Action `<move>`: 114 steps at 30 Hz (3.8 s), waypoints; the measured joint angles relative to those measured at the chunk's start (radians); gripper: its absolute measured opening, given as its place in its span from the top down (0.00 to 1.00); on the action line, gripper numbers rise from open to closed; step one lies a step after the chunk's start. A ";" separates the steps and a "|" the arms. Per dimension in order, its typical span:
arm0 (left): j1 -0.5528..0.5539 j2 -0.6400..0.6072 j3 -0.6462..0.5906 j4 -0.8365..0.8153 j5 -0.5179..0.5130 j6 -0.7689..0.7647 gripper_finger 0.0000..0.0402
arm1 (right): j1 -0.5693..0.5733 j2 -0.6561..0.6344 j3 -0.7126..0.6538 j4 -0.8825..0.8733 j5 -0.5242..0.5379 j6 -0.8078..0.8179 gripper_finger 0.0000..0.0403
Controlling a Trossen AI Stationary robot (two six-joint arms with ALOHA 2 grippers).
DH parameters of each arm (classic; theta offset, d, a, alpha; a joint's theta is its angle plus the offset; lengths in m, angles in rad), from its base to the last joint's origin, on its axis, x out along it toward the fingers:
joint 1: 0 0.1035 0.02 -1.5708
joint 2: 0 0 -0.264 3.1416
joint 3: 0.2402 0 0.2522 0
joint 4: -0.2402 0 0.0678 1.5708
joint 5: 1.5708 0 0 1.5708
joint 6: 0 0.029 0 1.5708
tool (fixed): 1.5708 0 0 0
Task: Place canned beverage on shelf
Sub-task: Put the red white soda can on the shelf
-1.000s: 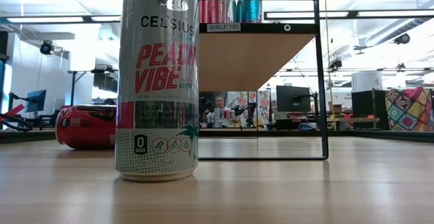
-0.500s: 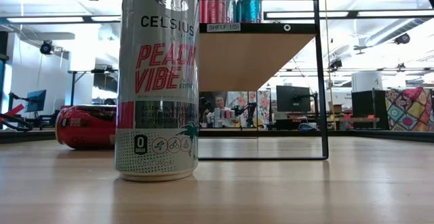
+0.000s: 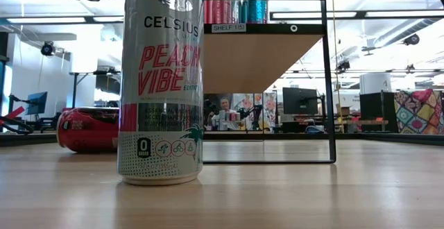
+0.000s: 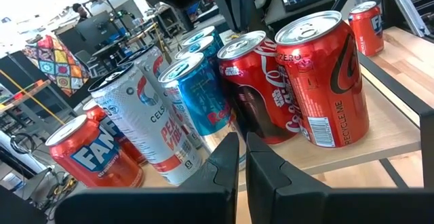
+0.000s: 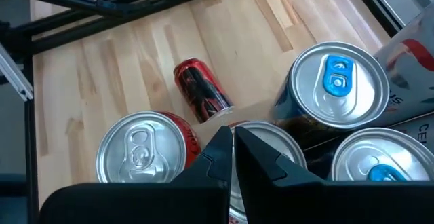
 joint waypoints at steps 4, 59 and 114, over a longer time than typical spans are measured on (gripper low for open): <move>0.000 0.001 0.000 0.001 0.000 -0.003 1.00 | 0.000 0.000 -0.001 0.000 0.004 -0.024 0.98; 0.000 0.001 0.000 -0.004 -0.001 -0.005 1.00 | 0.000 -0.003 -0.076 0.069 0.053 -0.070 0.98; 0.000 0.006 0.000 -0.002 -0.001 -0.011 1.00 | 0.000 -0.085 -0.094 -0.209 0.000 0.049 0.98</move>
